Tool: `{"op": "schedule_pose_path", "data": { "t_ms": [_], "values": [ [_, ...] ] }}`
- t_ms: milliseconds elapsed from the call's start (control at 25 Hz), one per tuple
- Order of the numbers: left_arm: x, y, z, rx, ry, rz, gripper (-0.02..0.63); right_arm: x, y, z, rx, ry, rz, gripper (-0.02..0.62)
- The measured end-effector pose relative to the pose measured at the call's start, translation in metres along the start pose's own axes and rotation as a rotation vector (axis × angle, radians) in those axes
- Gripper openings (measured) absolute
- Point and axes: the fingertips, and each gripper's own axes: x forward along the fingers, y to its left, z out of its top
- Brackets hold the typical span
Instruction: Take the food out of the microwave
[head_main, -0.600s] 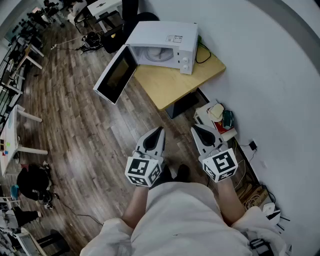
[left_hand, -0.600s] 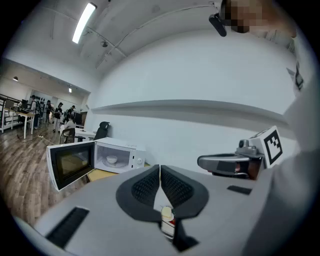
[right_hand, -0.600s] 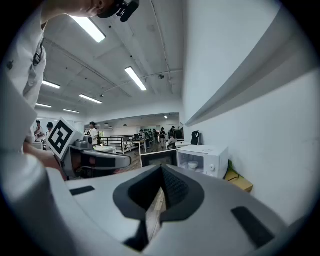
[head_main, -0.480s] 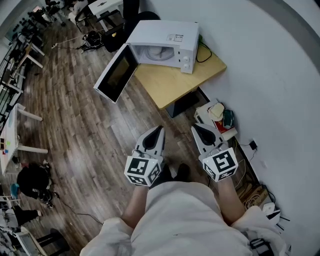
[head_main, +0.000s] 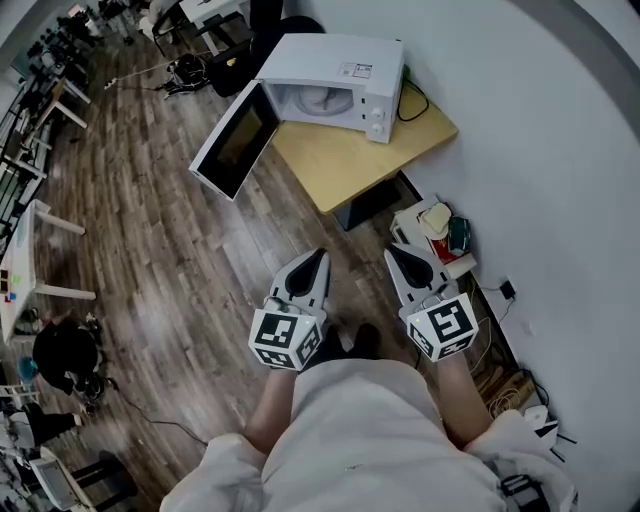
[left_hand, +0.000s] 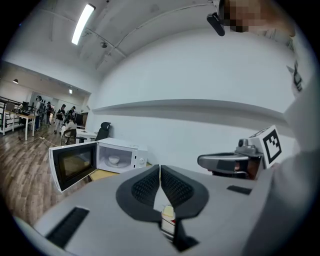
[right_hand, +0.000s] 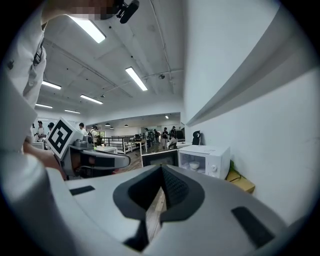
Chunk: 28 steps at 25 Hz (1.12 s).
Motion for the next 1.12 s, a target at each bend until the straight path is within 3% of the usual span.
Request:
{"op": "schedule_pose_path", "data": {
  "t_ms": [600,1120],
  "values": [
    [0.020,0.060,0.024,-0.002,-0.003,-0.038,0.012,0.064,0.000,0.027,-0.010,0.009,-0.030,-0.002],
    [0.035,0.154,0.049,-0.003,-0.021,-0.047,0.012,0.155,0.015,0.046,-0.015,0.026,-0.040,0.026]
  ]
}}
